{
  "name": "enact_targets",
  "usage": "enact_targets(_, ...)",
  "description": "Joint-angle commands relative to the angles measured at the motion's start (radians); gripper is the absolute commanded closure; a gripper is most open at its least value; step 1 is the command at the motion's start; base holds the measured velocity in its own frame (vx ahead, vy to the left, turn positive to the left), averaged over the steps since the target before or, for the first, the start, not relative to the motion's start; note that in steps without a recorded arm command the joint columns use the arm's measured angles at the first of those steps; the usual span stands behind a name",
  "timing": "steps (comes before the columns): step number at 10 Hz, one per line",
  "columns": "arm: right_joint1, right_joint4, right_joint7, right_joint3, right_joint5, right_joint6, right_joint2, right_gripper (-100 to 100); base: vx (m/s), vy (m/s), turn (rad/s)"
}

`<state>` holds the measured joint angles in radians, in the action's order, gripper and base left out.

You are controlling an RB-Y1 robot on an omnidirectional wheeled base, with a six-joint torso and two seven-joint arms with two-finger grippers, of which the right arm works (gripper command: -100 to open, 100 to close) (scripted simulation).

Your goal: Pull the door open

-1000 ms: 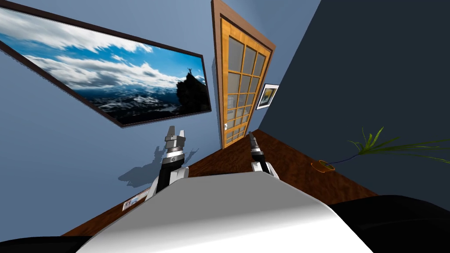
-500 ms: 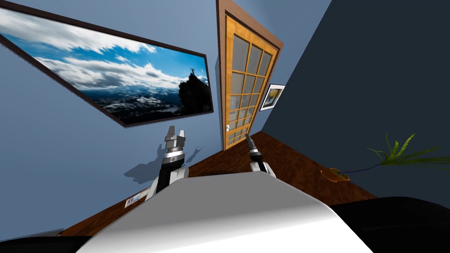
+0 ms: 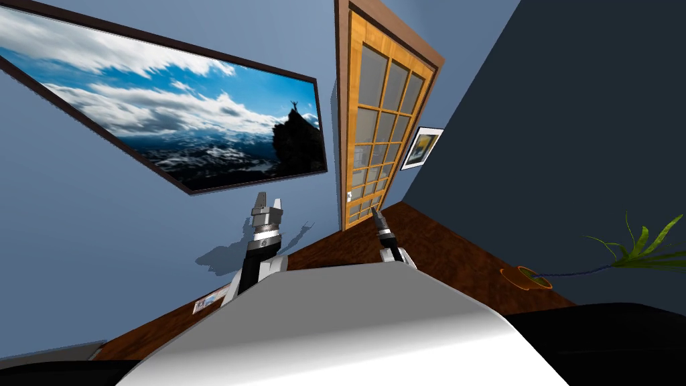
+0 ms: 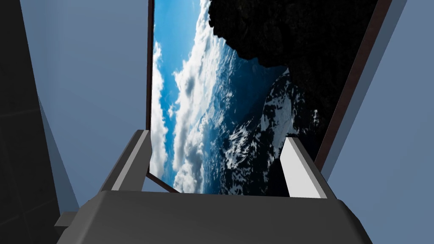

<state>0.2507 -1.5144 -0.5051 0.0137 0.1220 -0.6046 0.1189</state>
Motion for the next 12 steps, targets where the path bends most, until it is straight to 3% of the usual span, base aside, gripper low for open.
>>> enact_targets(1,-0.015,0.042,-0.043,-0.003,0.002,-0.009,0.004,-100,0.064,-0.004,0.069)
enact_targets(3,-0.04,0.104,-0.101,-0.008,0.005,-0.035,0.011,-100,0.095,-0.014,0.104)
enact_targets(7,-0.066,0.187,-0.175,-0.013,0.008,-0.06,0.018,-100,0.064,-0.011,0.052)
enact_targets(11,-0.115,0.325,-0.298,-0.022,0.013,-0.109,0.031,-100,0.08,-0.014,0.086)
enact_targets(12,-0.115,0.327,-0.304,-0.022,0.013,-0.109,0.031,-100,0.066,-0.022,0.034)
